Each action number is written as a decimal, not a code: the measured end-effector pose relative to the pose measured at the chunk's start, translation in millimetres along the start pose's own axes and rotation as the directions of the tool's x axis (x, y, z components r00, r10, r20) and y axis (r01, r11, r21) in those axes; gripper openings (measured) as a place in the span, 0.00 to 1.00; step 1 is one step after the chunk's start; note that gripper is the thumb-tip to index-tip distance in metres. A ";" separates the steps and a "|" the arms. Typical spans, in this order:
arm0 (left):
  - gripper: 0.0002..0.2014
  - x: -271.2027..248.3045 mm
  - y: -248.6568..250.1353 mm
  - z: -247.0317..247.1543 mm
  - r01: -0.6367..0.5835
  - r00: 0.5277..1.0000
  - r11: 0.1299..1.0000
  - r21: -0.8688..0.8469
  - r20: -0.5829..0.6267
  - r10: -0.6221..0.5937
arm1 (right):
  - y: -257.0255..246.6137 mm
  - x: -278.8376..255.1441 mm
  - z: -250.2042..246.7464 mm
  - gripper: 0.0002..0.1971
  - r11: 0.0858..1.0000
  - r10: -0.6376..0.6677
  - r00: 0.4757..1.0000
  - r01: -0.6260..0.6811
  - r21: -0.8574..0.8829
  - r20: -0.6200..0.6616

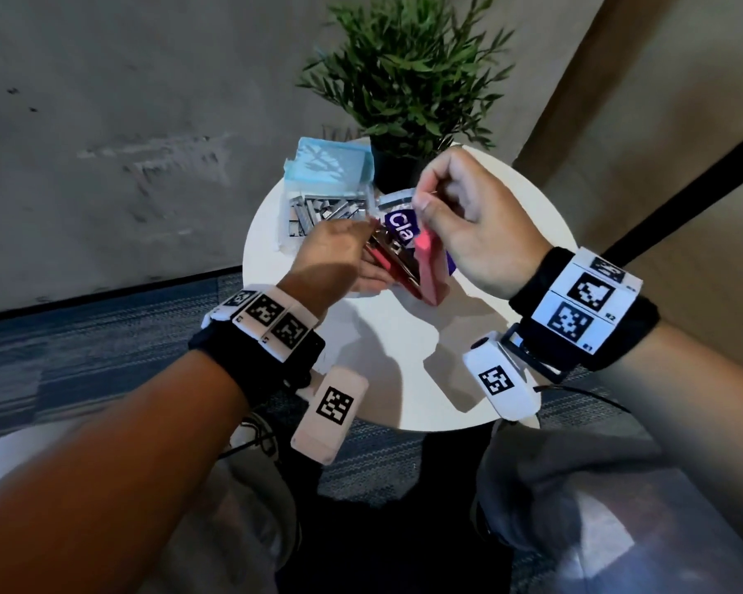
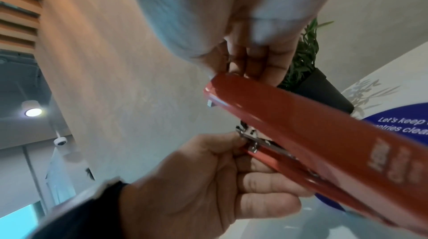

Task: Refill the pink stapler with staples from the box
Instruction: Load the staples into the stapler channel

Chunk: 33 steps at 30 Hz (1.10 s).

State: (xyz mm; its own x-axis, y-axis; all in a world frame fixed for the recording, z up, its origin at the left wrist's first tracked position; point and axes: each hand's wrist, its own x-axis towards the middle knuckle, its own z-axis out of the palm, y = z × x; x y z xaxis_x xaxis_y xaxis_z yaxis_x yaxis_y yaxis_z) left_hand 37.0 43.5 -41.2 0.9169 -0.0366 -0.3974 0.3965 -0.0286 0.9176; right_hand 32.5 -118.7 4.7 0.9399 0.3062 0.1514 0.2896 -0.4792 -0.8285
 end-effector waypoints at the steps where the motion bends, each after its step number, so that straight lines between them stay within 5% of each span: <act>1: 0.20 3.1 2.1 -2.7 0.005 1.000 1.000 -0.004 -0.024 -0.005 | 0.8 -2.7 -3.2 0.04 0.999 0.011 1.000 -0.011 0.032 0.000; 9: 0.18 5.8 4.0 -6.2 0.001 1.000 0.998 -0.062 -0.018 -0.002 | 3.5 -16.5 -23.7 0.04 0.976 0.125 0.986 -0.143 0.165 0.113; 15: 0.18 6.9 5.9 -4.0 0.006 1.000 0.989 -0.151 -0.005 -0.007 | 19.7 -26.9 -23.5 0.05 0.959 0.122 0.958 -0.047 -0.281 0.258; 19: 0.20 7.8 7.5 -4.4 0.015 1.000 0.980 -0.198 0.020 -0.011 | 26.9 -30.3 -25.8 0.05 0.938 0.163 0.944 -0.057 -0.342 0.288; 26: 0.17 8.2 0.8 5.1 0.030 0.998 0.970 -0.240 0.066 -0.014 | 18.7 -22.3 -32.4 0.03 0.948 0.035 0.993 0.003 -0.318 0.111; 33: 0.16 6.4 -6.0 13.6 0.039 0.998 0.966 -0.255 0.058 -0.025 | 4.8 -8.6 -23.4 0.07 0.933 -0.029 0.997 0.052 -0.356 0.067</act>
State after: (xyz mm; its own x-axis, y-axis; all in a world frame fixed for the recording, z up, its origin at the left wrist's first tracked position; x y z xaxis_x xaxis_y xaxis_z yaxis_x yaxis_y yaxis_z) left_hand 39.9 29.9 -49.3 0.9025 -0.0936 -0.4203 0.4304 0.2255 0.8740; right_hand 30.0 -142.8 12.1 0.9166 0.3749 0.1391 0.3832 -0.7242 -0.5733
